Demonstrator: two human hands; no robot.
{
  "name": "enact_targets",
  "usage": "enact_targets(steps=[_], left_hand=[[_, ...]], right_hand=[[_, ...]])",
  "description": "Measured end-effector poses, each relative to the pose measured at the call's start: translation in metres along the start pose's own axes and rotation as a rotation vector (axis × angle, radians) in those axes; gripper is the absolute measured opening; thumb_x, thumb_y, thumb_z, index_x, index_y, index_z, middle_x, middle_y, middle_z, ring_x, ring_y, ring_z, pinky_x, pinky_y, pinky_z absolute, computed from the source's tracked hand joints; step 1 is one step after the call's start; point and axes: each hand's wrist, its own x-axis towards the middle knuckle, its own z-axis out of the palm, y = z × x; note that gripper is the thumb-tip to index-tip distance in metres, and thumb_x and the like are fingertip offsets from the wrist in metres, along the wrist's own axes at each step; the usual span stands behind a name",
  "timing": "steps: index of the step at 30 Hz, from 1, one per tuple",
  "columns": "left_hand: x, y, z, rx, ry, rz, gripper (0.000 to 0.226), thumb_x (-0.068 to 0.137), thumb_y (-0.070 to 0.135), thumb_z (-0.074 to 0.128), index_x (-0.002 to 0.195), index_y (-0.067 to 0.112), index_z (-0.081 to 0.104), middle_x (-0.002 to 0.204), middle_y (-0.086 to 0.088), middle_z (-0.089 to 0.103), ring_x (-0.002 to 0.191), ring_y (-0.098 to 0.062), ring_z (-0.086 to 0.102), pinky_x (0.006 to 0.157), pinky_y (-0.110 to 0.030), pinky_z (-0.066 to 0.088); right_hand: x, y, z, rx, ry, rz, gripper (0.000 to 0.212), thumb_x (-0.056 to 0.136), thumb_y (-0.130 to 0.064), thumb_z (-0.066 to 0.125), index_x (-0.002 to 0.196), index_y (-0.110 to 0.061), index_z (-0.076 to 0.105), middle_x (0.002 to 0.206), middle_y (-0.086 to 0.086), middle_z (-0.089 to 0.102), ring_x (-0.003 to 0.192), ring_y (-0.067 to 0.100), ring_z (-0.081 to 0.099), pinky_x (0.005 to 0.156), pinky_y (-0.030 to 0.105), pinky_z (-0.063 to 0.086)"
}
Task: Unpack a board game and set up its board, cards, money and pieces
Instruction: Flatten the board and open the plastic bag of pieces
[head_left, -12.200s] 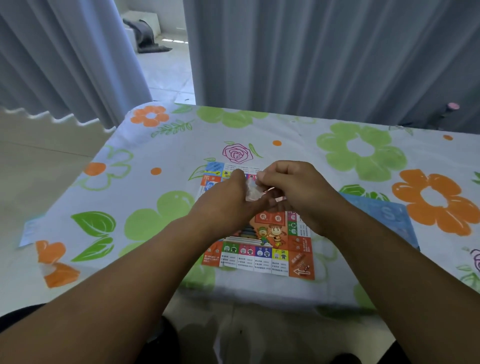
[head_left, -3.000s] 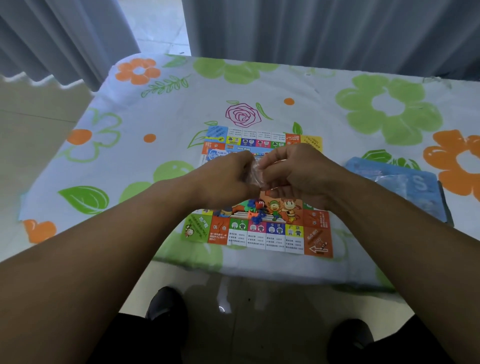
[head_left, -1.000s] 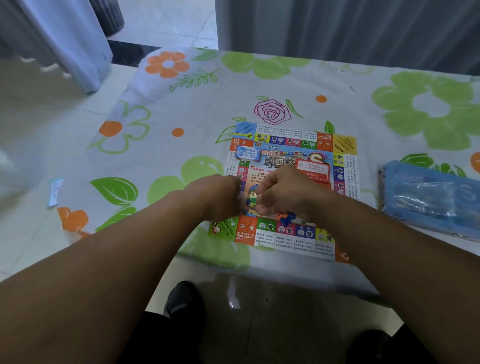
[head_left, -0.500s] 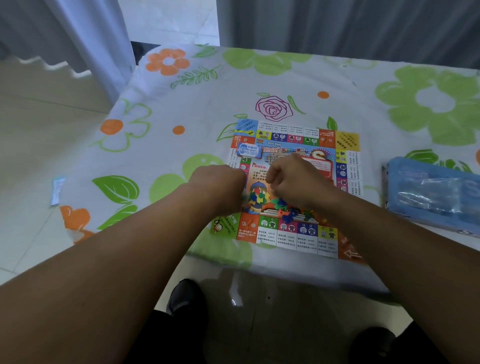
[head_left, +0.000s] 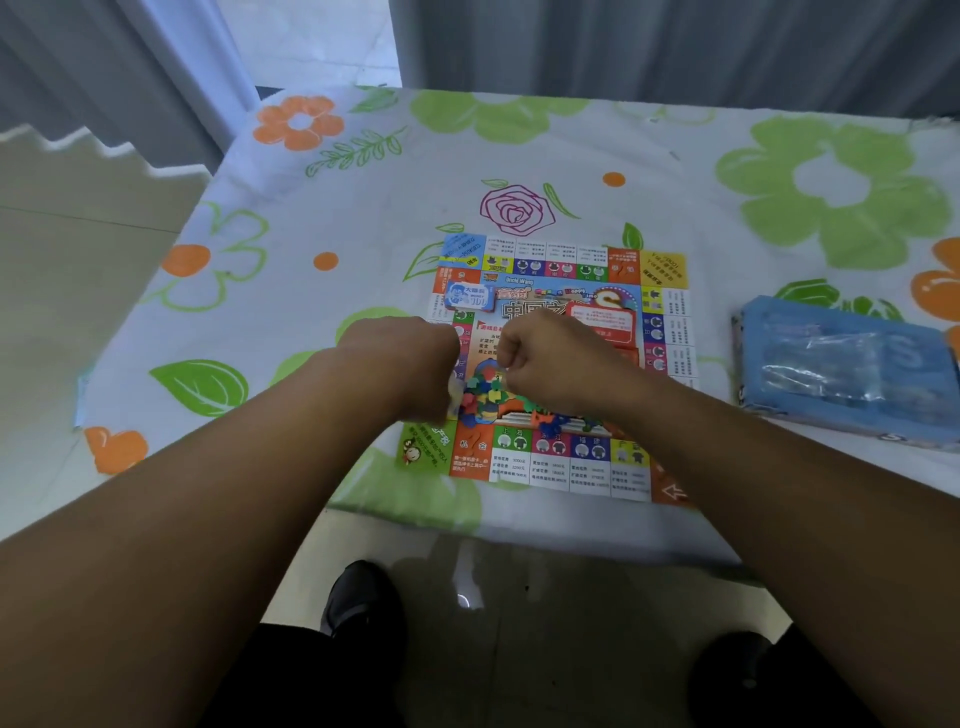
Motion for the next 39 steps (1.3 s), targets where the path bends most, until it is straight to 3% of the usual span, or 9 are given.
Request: enact_targets(steps=[4,8,12,15,21,25,28,34,39], left_hand=[[0.001,-0.004,-0.003,-0.022,-0.042,0.000,0.067,0.073,0.048,0.082,0.129,0.023,0.055,0.116,-0.003,0.063,0.104,-0.025,0.061,0.082,-0.036,0.053],[0.000,-0.005,-0.009,-0.135,-0.045,0.026,0.068,0.069,0.048,0.085,0.125,0.019,0.060,0.092,0.001,0.060,0.091,-0.023,0.060,0.080,-0.035,0.053],[0.003,-0.006,-0.015,-0.362,0.056,0.080,0.068,0.063,0.048,0.088,0.120,0.020,0.065,0.088,0.004,0.061,0.083,-0.020,0.057,0.072,-0.027,0.042],[0.004,-0.004,-0.016,-0.540,0.121,0.101,0.062,0.062,0.044,0.090,0.114,0.021,0.065,0.088,0.004,0.064,0.077,-0.017,0.059,0.068,-0.028,0.045],[0.002,0.002,-0.019,-0.921,0.028,0.118,0.054,0.069,0.034,0.089,0.112,0.017,0.061,0.084,-0.001,0.068,0.066,-0.014,0.063,0.056,-0.026,0.053],[0.003,0.005,-0.024,-1.268,-0.120,0.101,0.039,0.076,0.007,0.081,0.110,0.003,0.062,0.100,-0.027,0.071,0.073,-0.023,0.071,0.074,-0.042,0.063],[0.008,0.014,-0.028,-1.396,-0.180,0.119,0.041,0.074,0.013,0.081,0.110,0.000,0.065,0.096,-0.025,0.072,0.080,-0.026,0.072,0.076,-0.041,0.062],[0.019,0.044,-0.034,-1.422,-0.207,0.111,0.036,0.080,-0.014,0.069,0.114,-0.004,0.063,0.097,-0.025,0.072,0.080,-0.030,0.073,0.070,-0.037,0.063],[0.029,0.087,-0.044,-1.368,-0.170,0.200,0.032,0.077,-0.016,0.071,0.107,-0.006,0.067,0.093,-0.025,0.072,0.076,-0.030,0.074,0.065,-0.032,0.062]], right_hand=[[-0.002,-0.001,-0.001,0.018,-0.008,-0.014,0.010,0.087,-0.008,0.067,0.092,-0.016,0.068,0.092,-0.002,0.065,0.087,0.018,0.065,0.081,0.044,0.058],[-0.007,-0.008,-0.005,0.123,-0.035,-0.004,0.004,0.090,-0.011,0.067,0.092,-0.010,0.071,0.091,0.000,0.068,0.085,0.017,0.067,0.078,0.041,0.059],[-0.016,-0.021,-0.016,0.660,-0.127,0.194,0.024,0.097,-0.023,0.057,0.106,-0.002,0.066,0.100,0.014,0.071,0.083,0.028,0.074,0.059,0.034,0.056],[-0.021,-0.020,-0.027,0.951,-0.227,0.291,0.033,0.097,-0.030,0.058,0.115,-0.003,0.063,0.102,0.019,0.075,0.088,0.034,0.075,0.080,0.047,0.062],[-0.027,-0.003,-0.034,1.003,-0.011,0.273,0.008,0.091,-0.008,0.070,0.092,-0.004,0.063,0.090,0.020,0.073,0.075,0.028,0.070,0.076,0.044,0.062],[-0.037,0.009,-0.043,1.005,0.031,0.269,0.013,0.090,-0.008,0.071,0.098,-0.004,0.061,0.079,0.015,0.069,0.066,0.022,0.066,0.065,0.036,0.060],[-0.044,0.019,-0.049,1.006,0.065,0.274,0.019,0.091,-0.008,0.071,0.106,-0.002,0.060,0.083,0.016,0.068,0.070,0.023,0.065,0.062,0.035,0.061],[-0.063,0.045,-0.065,0.988,0.147,0.270,0.013,0.091,-0.006,0.070,0.080,-0.004,0.062,0.059,0.006,0.058,0.053,0.015,0.056,0.063,0.036,0.061],[-0.085,0.072,-0.083,1.018,0.266,0.309,0.010,0.088,-0.006,0.073,0.093,-0.002,0.065,0.071,0.007,0.065,0.055,0.012,0.061,0.057,0.030,0.059]])
